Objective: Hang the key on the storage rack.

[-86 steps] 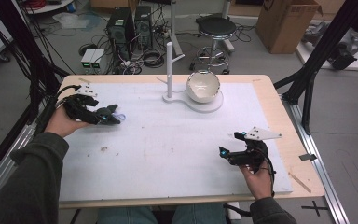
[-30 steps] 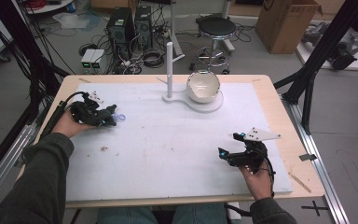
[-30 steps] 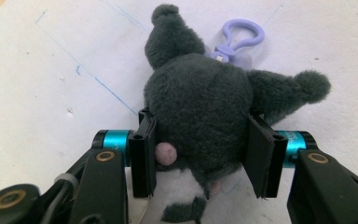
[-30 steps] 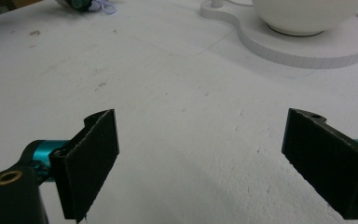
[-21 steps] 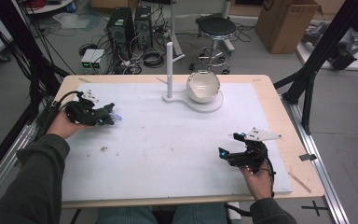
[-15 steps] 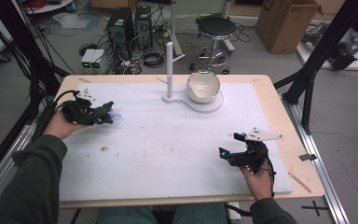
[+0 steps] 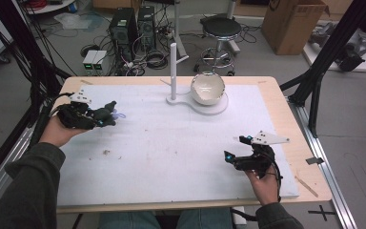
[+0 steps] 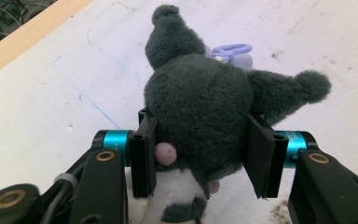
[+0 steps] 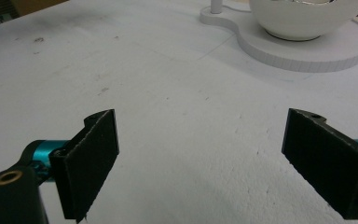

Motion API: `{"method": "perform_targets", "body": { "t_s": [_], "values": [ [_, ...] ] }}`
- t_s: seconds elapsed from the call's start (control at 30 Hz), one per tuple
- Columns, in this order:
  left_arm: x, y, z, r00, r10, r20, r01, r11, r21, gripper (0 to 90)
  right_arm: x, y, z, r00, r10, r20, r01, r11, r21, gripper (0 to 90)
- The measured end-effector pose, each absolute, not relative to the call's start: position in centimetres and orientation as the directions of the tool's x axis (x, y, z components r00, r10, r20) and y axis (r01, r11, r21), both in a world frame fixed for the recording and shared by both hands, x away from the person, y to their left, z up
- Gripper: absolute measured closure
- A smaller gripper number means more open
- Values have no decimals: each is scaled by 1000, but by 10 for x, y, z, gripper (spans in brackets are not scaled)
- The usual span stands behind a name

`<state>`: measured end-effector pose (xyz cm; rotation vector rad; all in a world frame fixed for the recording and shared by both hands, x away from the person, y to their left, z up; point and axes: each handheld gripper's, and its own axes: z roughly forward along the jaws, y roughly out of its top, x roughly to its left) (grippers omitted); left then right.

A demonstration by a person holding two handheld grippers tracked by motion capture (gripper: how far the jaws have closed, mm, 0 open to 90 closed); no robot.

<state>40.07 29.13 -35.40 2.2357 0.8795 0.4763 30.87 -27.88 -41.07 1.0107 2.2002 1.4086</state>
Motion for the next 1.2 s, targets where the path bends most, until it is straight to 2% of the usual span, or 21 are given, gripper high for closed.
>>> {"method": "perform_targets", "body": {
  "t_s": [0.33,1.2],
  "values": [
    [382,288,-345,701,712,46,435,-478,763,511,309,-278,-411,-697,712,87,380,265,886,103],
    [360,264,-332,703,711,-21,408,-379,830,508,309,-277,-411,-699,710,81,378,271,885,103]
  ]
}}
